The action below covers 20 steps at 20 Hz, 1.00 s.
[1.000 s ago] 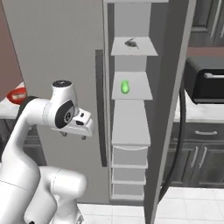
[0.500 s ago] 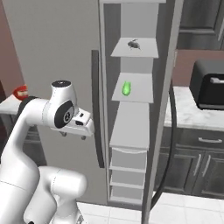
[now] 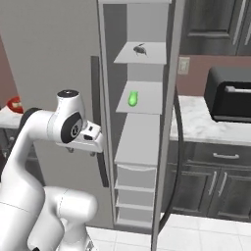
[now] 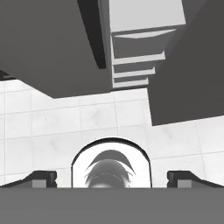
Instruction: Take the fish, corn, and steak from the freezer and place them in the bowl on the counter.
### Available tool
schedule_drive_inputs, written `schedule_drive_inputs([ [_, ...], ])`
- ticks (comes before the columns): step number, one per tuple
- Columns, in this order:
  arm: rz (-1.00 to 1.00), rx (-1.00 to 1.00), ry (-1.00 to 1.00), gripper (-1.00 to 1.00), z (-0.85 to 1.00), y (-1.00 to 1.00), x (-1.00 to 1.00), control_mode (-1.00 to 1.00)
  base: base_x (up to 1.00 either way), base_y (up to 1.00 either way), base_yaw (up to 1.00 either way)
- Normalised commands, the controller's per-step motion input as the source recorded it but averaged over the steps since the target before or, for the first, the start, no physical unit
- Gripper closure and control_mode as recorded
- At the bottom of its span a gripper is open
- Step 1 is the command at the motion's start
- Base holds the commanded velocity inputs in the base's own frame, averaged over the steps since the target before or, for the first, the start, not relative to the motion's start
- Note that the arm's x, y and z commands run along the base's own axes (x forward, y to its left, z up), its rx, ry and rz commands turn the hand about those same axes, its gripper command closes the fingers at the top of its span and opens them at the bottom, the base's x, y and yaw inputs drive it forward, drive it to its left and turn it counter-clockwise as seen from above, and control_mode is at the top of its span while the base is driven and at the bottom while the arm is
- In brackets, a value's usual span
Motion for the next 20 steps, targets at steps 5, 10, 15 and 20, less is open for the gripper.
schedule_drive_inputs([
  [5,0.00,0.00,0.00,-1.00,0.00,0.00,0.00,1.00,0.10,-0.10,-0.26],
  [10,0.00,0.00,0.00,-1.00,0.00,0.00,0.00,1.00,0.16,-0.23,-0.25],
  [15,0.00,0.00,0.00,-1.00,0.00,0.00,0.00,1.00,0.07,-0.26,-0.01],
  [20,0.00,0.00,0.00,-1.00,0.00,0.00,0.00,1.00,0.18,-0.19,0.00],
])
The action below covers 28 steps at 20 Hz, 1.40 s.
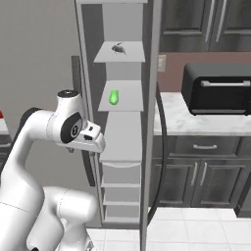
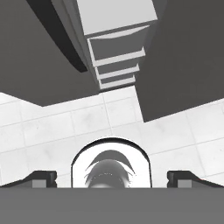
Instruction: Take the fish, corn, and steak from the freezer and place them in the bowl on the counter.
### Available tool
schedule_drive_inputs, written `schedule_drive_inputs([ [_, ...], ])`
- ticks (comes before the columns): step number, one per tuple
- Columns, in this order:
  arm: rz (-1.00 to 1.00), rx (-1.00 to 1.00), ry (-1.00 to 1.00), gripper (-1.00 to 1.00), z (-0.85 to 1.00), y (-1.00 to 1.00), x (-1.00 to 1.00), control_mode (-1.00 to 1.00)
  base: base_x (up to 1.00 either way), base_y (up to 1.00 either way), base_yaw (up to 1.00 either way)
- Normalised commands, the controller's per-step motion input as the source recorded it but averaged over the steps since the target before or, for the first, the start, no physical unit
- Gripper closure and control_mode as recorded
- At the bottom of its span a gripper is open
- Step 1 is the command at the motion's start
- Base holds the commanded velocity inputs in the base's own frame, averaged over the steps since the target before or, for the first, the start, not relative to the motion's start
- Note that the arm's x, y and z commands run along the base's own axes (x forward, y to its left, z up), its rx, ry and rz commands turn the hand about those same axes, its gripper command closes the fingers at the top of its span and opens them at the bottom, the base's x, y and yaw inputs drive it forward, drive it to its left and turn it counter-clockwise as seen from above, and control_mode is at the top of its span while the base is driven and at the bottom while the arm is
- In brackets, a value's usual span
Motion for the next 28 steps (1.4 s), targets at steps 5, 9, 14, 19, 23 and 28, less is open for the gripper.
schedule_drive_inputs([
  [5,0.00,0.00,0.00,-1.00,0.00,0.00,0.00,1.00,0.36,-0.16,0.01],
  [9,0.00,0.00,0.00,-1.00,0.00,0.00,0.00,1.00,0.33,-0.13,0.04],
  [14,0.00,0.00,0.00,-1.00,0.00,0.00,0.00,1.00,0.41,-0.24,0.06],
  [19,0.00,0.00,0.00,-1.00,0.00,0.00,0.00,1.00,0.57,-0.34,0.11],
  [23,0.00,0.00,0.00,-1.00,0.00,0.00,0.00,1.00,0.35,-0.32,0.10],
  [28,0.00,0.00,0.00,-1.00,0.00,0.00,0.00,1.00,0.21,-0.17,0.07],
])
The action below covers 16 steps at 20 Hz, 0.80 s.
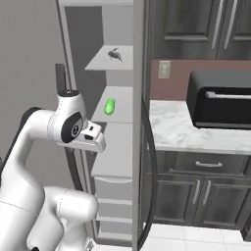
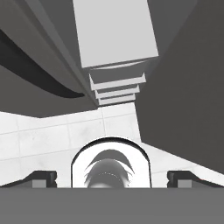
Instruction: Take the fish, corn, and steak from the freezer and place them in the bowl on the counter.
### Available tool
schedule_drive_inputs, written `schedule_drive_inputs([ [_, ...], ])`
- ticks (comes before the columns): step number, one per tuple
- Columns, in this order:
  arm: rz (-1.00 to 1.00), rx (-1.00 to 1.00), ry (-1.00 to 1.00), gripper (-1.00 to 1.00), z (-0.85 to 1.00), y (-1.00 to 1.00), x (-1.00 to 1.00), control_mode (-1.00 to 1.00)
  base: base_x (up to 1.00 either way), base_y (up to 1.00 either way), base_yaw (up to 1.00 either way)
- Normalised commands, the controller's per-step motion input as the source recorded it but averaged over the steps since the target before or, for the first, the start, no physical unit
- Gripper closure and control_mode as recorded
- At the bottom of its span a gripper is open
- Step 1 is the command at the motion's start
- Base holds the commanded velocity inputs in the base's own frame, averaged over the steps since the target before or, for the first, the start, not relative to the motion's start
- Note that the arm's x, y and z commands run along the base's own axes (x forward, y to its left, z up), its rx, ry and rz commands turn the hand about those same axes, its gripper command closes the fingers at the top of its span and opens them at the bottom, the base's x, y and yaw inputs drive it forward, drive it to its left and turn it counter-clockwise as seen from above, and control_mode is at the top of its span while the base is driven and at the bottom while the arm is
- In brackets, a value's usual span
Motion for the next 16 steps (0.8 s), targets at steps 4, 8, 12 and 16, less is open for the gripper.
schedule_drive_inputs([
  [4,0.00,0.00,0.00,-1.00,0.00,0.00,0.00,1.00,0.13,-0.08,0.04],
  [8,0.00,0.00,0.00,-1.00,0.00,0.00,0.00,1.00,0.12,-0.08,0.03],
  [12,0.00,0.00,0.00,-1.00,0.00,0.00,0.00,1.00,0.01,0.00,0.01],
  [16,0.00,0.00,0.00,-1.00,0.00,0.00,0.00,1.00,0.00,0.00,0.00],
])
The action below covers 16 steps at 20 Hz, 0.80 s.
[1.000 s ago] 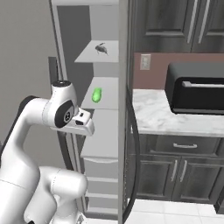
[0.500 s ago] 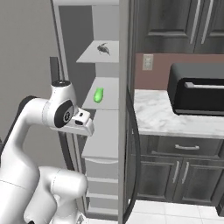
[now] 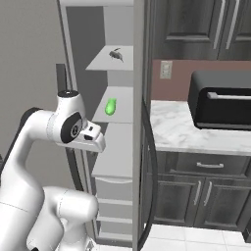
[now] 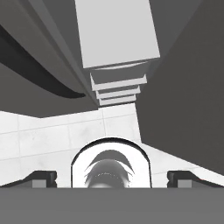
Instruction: Take the fish, corn, and steak from the freezer and place them in the bowl on the counter.
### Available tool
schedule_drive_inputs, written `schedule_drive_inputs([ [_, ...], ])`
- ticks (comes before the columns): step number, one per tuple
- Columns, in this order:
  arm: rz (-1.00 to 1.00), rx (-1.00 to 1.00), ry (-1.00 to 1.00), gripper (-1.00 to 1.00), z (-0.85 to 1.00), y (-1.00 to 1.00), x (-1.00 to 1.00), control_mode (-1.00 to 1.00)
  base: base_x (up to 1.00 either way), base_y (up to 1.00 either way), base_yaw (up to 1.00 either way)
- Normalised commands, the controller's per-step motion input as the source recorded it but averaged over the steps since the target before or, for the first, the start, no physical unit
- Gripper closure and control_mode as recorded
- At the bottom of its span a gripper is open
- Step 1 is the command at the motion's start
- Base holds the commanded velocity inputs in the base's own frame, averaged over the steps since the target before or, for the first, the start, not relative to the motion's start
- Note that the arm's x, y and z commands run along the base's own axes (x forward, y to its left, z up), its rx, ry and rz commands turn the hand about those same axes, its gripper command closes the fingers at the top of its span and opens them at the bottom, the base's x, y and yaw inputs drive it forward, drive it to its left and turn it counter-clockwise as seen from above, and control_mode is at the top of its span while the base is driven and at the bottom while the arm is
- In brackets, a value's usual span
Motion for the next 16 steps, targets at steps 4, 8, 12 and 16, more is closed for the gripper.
schedule_drive_inputs([
  [4,0.00,0.00,0.00,-1.00,0.00,0.00,0.00,1.00,0.00,0.00,0.00],
  [8,0.04,0.00,-0.01,-1.00,0.00,-0.05,0.08,-1.00,0.08,-0.01,0.01],
  [12,0.03,0.00,-0.08,-1.00,-0.02,-0.12,0.44,-1.00,0.00,0.00,0.00],
  [16,0.04,0.00,-0.12,-1.00,-0.02,0.00,0.37,-1.00,0.00,0.00,0.00],
])
